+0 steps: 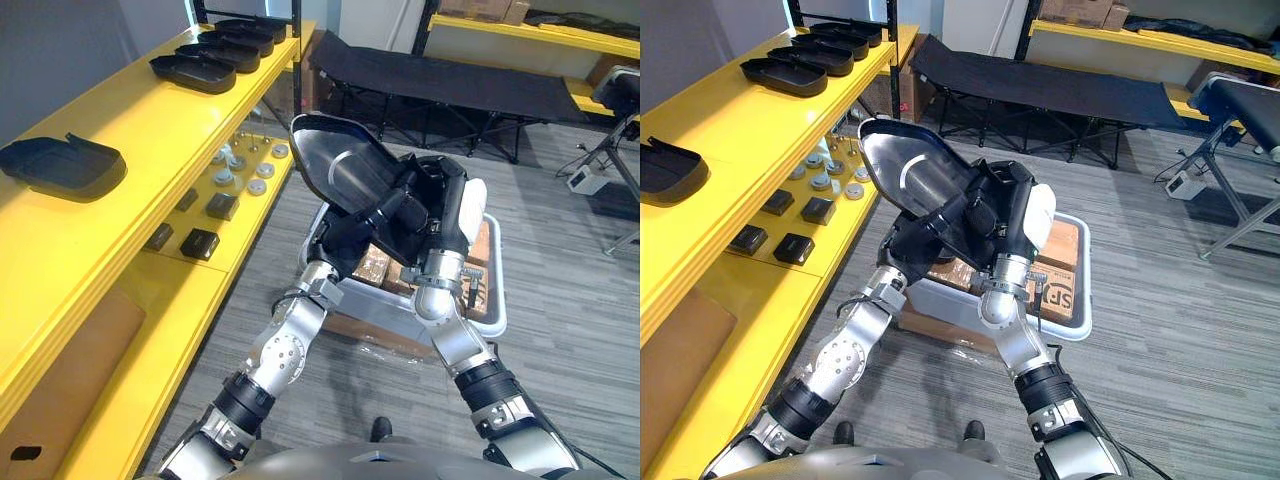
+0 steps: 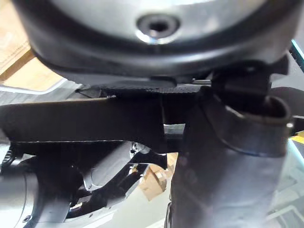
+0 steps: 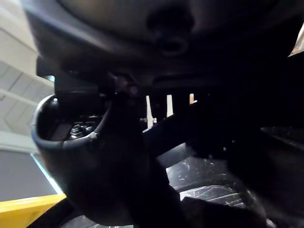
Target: Walk over and take three plastic housings, then place them on the shelf
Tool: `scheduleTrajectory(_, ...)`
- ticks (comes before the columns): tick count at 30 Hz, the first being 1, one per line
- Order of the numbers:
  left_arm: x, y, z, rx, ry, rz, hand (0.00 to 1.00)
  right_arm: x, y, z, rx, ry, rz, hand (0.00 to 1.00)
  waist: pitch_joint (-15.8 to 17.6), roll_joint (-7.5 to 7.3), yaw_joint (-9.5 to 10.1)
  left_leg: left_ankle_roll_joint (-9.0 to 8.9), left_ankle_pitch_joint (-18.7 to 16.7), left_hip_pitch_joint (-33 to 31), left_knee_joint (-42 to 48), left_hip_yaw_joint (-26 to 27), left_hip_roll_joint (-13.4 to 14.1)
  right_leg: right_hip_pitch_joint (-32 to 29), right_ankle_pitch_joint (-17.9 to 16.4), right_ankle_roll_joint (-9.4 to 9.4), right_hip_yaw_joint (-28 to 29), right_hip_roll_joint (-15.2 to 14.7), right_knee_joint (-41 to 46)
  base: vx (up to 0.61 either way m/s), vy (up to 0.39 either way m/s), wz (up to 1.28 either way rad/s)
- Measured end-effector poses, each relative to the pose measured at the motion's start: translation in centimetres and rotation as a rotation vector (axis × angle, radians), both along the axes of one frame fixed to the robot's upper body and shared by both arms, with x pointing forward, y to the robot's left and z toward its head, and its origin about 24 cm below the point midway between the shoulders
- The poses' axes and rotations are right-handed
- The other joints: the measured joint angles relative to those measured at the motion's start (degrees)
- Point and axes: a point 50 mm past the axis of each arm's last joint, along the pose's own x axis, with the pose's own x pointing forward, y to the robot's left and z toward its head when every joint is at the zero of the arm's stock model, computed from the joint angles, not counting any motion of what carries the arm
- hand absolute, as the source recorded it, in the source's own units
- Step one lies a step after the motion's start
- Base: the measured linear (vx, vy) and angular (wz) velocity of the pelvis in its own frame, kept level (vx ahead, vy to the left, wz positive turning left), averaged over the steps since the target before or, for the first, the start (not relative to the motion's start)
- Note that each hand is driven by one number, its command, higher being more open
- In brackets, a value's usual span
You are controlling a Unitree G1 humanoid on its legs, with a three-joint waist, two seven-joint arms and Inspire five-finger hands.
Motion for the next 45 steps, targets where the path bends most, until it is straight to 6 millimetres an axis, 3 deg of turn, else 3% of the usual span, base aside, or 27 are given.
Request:
scheduleTrajectory(14,-0.5,-0.7,-0.3,0.153,0.003,0.086,1.0,-0.2,1.4,-0.3,0.069,0.015,0.022,0.0,-0.8,-0.04,1.25,-0.02,-0.3,-0.1,0.6,-0.1,0.0,0.3,-0.1,-0.19,-0.2,0.0,0.0,0.0,0.0,0.0)
scheduleTrajectory(19,-0.6,-0.5,0.4,0.068,0.031,0.237,1.0,-0.1,3.0,-0.2,0.119,0.036,0.036,0.0,-0.8,-0.08,1.56,-0.02,-0.3,-0.1,0.5,-0.4,0.0,0.4,-0.1,-0.22,-0.3,0.1,0.0,0.0,0.0,0.02)
scheduleTrajectory(20,-0.5,-0.4,0.5,0.059,0.03,0.245,0.0,0.0,3.0,-0.1,0.12,0.03,0.039,0.0,-0.8,-0.09,1.56,-0.02,-0.3,0.0,0.5,-0.5,0.0,0.5,-0.1,-0.21,-0.4,0.1,0.0,0.0,0.0,0.07)
scheduleTrajectory(28,-0.5,0.3,-0.4,0.062,0.081,0.28,0.0,-0.1,3.7,-0.8,0.124,0.051,0.039,0.0,-1.3,-1.0,1.22,-0.02,-0.3,0.2,0.4,-0.5,0.1,0.6,-0.1,-0.21,-0.4,0.1,0.0,0.0,0.0,0.0)
scheduleTrajectory(36,1.0,3.0,-1.9,0.111,0.151,0.392,0.0,-1.0,5.3,-1.0,0.113,0.009,0.106,0.0,-1.6,-1.41,1.47,0.21,-0.5,0.9,0.4,-0.3,0.1,1.3,-0.5,-0.64,-0.4,0.1,0.0,0.0,0.0,0.0)
scheduleTrajectory(45,1.8,2.8,-1.6,0.213,0.055,0.279,0.0,-1.5,4.7,-1.3,0.132,-0.02,0.026,0.0,-1.6,-1.47,1.14,-0.06,-0.8,-0.4,1.6,-0.4,0.1,0.7,-0.5,-0.7,-0.4,0.0,0.0,0.0,0.0,0.01)
